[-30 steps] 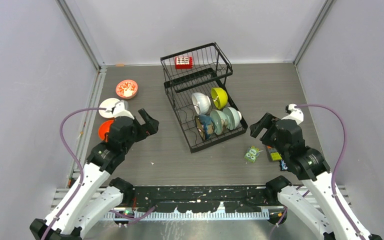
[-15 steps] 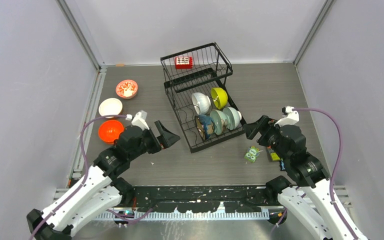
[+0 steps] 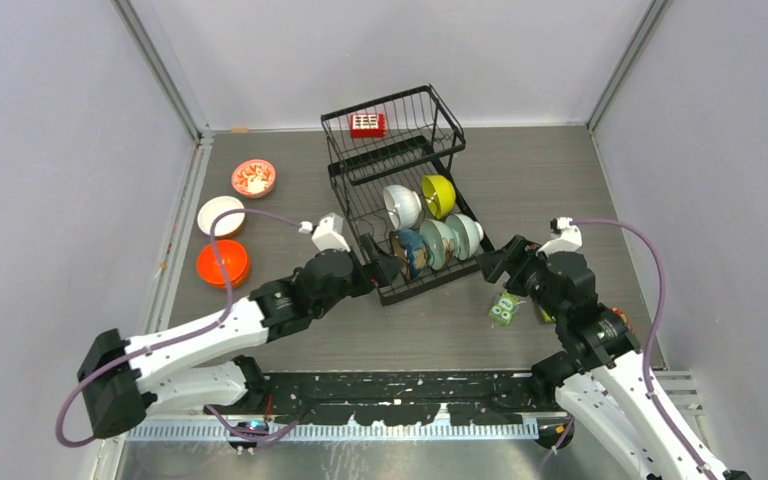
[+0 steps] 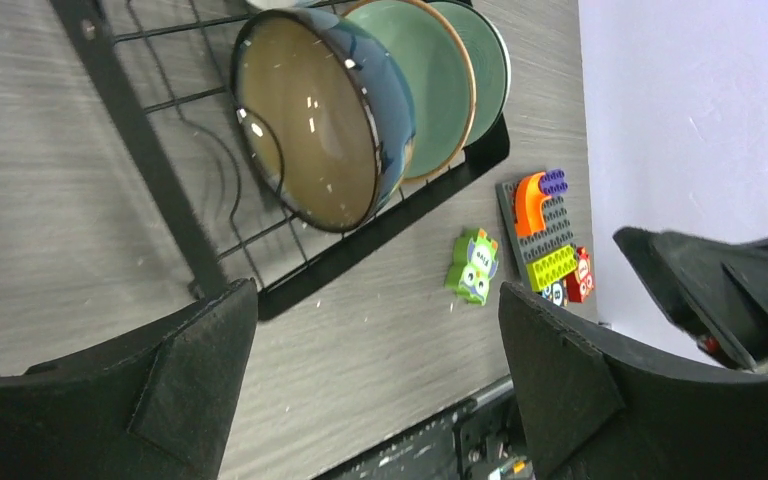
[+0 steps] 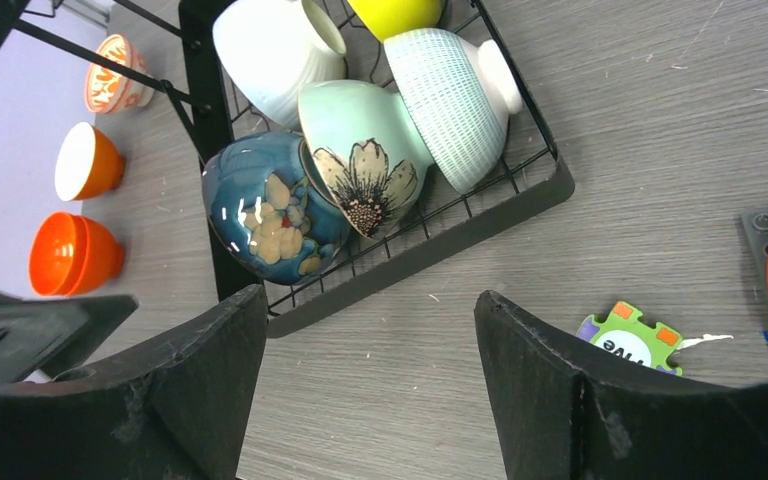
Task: Unload the bowls from the dish rack
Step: Pick up the bowl from the dish rack.
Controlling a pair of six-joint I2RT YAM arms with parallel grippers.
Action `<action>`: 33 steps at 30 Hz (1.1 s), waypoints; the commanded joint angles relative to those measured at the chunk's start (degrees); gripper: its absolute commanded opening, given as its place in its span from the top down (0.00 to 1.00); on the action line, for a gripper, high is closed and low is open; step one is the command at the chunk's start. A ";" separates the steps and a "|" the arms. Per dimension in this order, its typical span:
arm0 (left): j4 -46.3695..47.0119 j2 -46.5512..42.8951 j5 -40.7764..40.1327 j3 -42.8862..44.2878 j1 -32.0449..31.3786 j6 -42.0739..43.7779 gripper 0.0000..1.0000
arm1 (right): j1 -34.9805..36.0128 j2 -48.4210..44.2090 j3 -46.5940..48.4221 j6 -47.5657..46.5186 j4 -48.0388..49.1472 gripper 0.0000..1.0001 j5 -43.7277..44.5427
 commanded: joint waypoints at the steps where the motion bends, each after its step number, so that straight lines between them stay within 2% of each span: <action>1: 14.00 6.44 -2.24 3.16 -0.20 2.71 0.09 | 0.01 -2.88 -0.56 0.66 2.30 0.21 -1.62; 7: 29.93 9.73 3.31 -1.39 1.45 7.03 0.09 | -0.02 -6.17 -2.02 0.83 1.98 0.21 -4.25; 10: 33.34 9.61 6.34 -3.48 3.59 7.05 0.08 | 0.03 -6.46 -1.91 1.43 1.92 0.21 -4.77; 15: 32.53 9.87 10.60 -3.26 7.03 7.83 0.08 | 0.03 -8.18 -2.45 1.92 3.05 0.20 -4.73; 20: 29.96 11.16 10.95 -2.08 7.35 8.96 0.08 | 0.03 -9.83 -3.00 2.11 3.25 0.20 -4.12; 24: 34.90 12.72 11.27 -3.83 7.55 8.52 0.08 | 0.04 -10.47 -3.02 1.95 2.41 0.20 -3.25; 33: 35.24 15.41 13.14 -3.67 8.52 6.80 0.07 | -0.01 -10.21 -2.62 1.09 1.05 0.20 -2.53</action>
